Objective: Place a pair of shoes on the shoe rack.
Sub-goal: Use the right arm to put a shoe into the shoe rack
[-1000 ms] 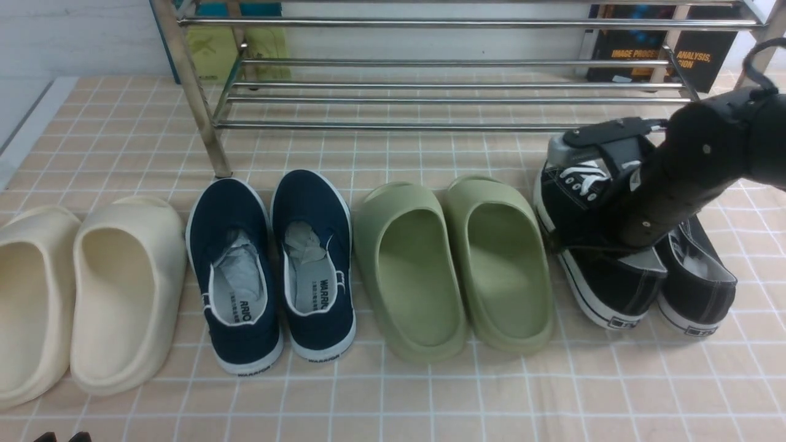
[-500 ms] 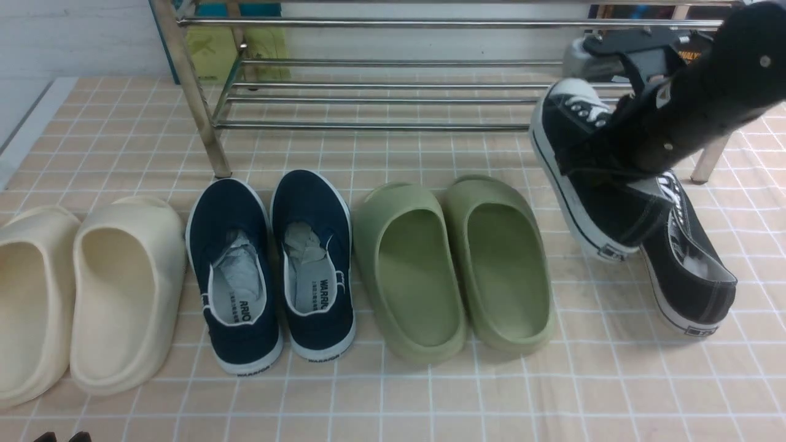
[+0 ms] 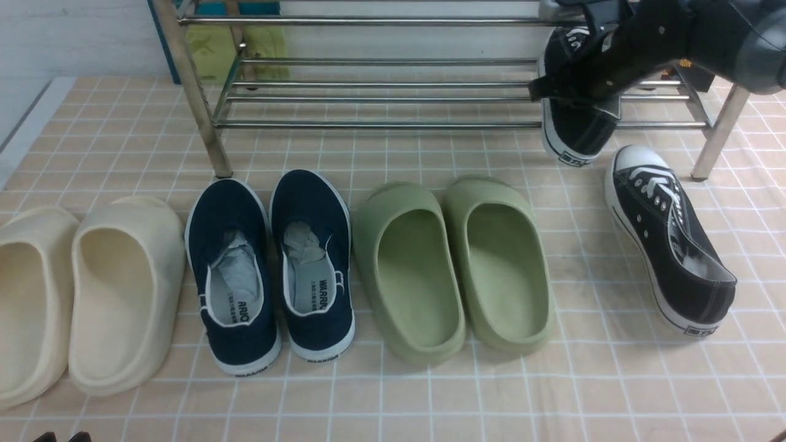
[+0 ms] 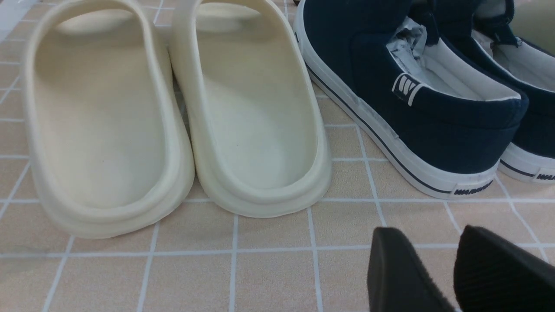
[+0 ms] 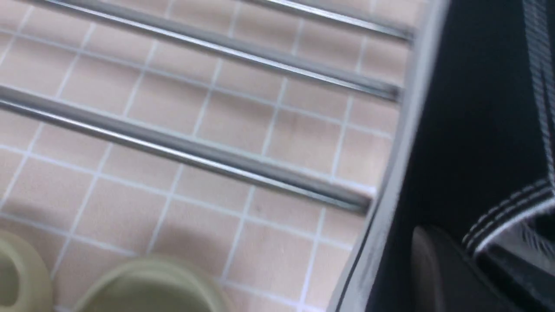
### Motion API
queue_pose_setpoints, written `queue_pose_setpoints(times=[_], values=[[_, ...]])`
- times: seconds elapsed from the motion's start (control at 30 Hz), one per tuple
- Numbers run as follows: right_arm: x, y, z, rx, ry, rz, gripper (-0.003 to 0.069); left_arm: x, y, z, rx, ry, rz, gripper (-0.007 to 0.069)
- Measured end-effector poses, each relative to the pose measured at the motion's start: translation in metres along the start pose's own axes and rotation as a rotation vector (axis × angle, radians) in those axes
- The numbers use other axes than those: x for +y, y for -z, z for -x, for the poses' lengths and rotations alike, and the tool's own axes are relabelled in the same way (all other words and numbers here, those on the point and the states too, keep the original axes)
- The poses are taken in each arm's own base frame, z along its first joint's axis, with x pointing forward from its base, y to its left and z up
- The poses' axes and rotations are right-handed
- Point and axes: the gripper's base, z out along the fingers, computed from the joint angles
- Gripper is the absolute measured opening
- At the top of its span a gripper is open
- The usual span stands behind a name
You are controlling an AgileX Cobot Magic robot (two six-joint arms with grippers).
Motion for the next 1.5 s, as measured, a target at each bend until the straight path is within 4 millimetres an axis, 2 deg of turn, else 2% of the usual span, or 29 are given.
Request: queue_pose_setpoints(times=[0.13, 0.3, 0.33, 0.37, 0.47, 0.6, 0.67, 0.77, 1.03, 1.2, 1.37, 1.4, 1.43, 1.47, 1.5], values=[[0.000, -0.007, 0.005, 0.017, 0.100, 0.006, 0.0026, 0.000, 0.000, 0.000, 0.000, 0.000, 0.000, 0.0239], [-0.002, -0.005, 0.004, 0.046, 0.169, -0.005, 0.0160, 0.000, 0.000, 0.000, 0.000, 0.000, 0.000, 0.0239], [-0.002, -0.005, 0.004, 0.046, 0.170, -0.007, 0.0167, 0.000, 0.000, 0.000, 0.000, 0.000, 0.000, 0.0239], [-0.002, -0.005, 0.004, 0.047, 0.180, -0.010, 0.0223, 0.000, 0.000, 0.000, 0.000, 0.000, 0.000, 0.0239], [-0.003, -0.004, 0.005, 0.050, 0.190, -0.014, 0.0263, 0.000, 0.000, 0.000, 0.000, 0.000, 0.000, 0.0239], [-0.003, -0.004, 0.004, 0.060, 0.190, -0.013, 0.0204, 0.000, 0.000, 0.000, 0.000, 0.000, 0.000, 0.0239], [-0.003, -0.004, 0.003, 0.072, 0.202, -0.011, 0.0085, 0.000, 0.000, 0.000, 0.000, 0.000, 0.000, 0.0239], [-0.002, -0.004, 0.002, 0.076, 0.227, -0.008, 0.0000, 0.000, 0.000, 0.000, 0.000, 0.000, 0.000, 0.0239], [-0.003, -0.002, 0.005, 0.054, 0.282, -0.016, -0.0003, 0.000, 0.000, 0.000, 0.000, -0.001, 0.000, 0.0239], [-0.002, -0.008, 0.005, 0.032, 0.207, -0.017, 0.0002, 0.000, 0.000, 0.000, 0.000, -0.001, 0.000, 0.0239], [0.000, -0.010, 0.006, 0.011, 0.161, -0.016, 0.0078, 0.000, 0.000, 0.000, 0.000, -0.001, 0.000, 0.0239], [0.001, -0.009, 0.007, 0.001, 0.162, -0.016, 0.0145, 0.000, 0.000, 0.000, 0.000, -0.001, 0.000, 0.0239], [0.001, -0.008, 0.007, 0.000, 0.162, -0.016, 0.0155, 0.000, 0.000, 0.000, 0.000, -0.001, 0.000, 0.0239], [0.002, -0.003, 0.010, -0.004, 0.163, -0.015, 0.0244, 0.000, 0.000, 0.000, 0.000, -0.001, 0.000, 0.0239], [0.002, 0.000, 0.012, -0.006, 0.164, -0.015, 0.0274, 0.000, 0.000, 0.000, 0.000, -0.001, 0.000, 0.0239]])
